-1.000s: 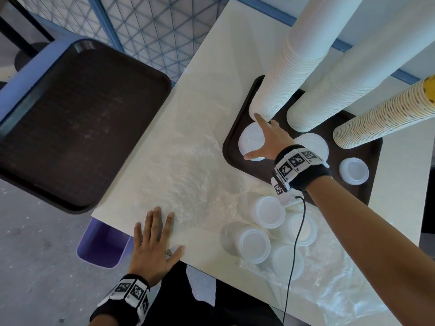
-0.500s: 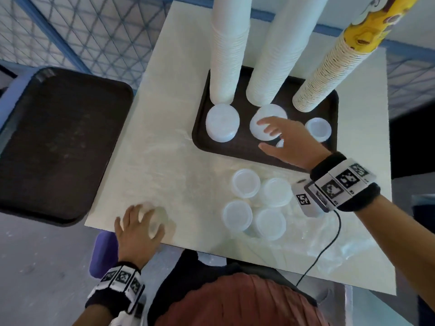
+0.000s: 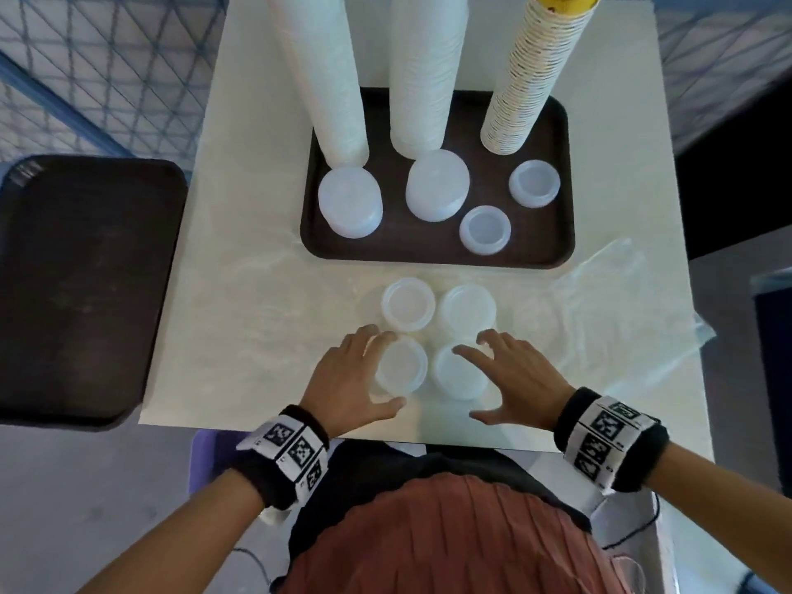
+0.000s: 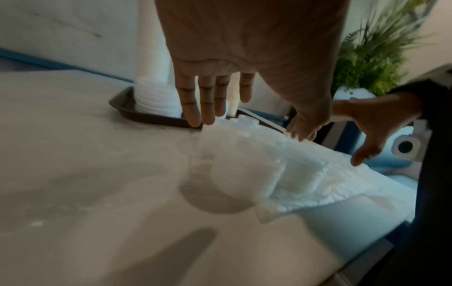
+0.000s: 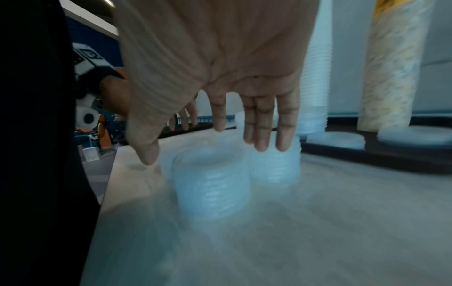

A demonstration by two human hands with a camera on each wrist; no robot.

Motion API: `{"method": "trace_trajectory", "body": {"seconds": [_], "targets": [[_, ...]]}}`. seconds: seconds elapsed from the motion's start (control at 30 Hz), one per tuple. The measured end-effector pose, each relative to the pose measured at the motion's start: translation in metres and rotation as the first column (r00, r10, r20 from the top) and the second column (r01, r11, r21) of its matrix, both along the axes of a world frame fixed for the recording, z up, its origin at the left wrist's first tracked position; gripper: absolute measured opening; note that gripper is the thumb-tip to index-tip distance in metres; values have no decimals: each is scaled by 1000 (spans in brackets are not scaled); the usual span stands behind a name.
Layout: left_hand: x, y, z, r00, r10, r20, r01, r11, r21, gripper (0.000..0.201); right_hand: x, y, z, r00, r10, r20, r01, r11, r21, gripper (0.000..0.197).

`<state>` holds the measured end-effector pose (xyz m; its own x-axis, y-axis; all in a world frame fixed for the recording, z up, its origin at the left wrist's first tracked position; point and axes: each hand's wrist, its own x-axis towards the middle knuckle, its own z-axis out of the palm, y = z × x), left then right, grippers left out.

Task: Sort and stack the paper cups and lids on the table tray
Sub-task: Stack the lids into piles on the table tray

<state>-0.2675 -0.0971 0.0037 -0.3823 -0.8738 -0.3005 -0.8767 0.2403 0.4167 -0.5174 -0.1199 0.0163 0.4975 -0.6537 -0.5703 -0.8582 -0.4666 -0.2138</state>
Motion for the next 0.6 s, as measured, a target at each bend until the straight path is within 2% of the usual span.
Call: {"method": "trace_trajectory", "body": {"seconds": [0.1, 0.23, 0.33, 0.4, 0.5, 0.6], "targets": [[-15, 0, -12, 990, -21, 141, 9, 996, 86, 88, 9, 5, -5, 999, -31, -21, 30, 999, -45, 102], [-26, 4, -23, 985, -11, 173, -5, 996, 87, 94, 23, 6, -3, 993, -53, -103, 49, 998, -37, 92], [-31, 3, -23, 966, -14, 259, -20, 991, 130, 92, 30, 10, -5, 983, -109, -147, 102, 993, -54, 97], [-34, 0, -21, 956, -15, 291, -30, 988, 150, 88, 32, 12, -9, 985, -135, -105, 118, 981, -153, 99], [-37, -4, -18, 957, -18, 290, -35, 984, 177, 84, 39, 10, -5, 977, -124, -174, 119, 992, -44, 87], [-36, -6, -18, 951, -36, 306, -24, 981, 193, 83, 38, 13, -7, 973, -152, -175, 142, 988, -67, 79]]}}
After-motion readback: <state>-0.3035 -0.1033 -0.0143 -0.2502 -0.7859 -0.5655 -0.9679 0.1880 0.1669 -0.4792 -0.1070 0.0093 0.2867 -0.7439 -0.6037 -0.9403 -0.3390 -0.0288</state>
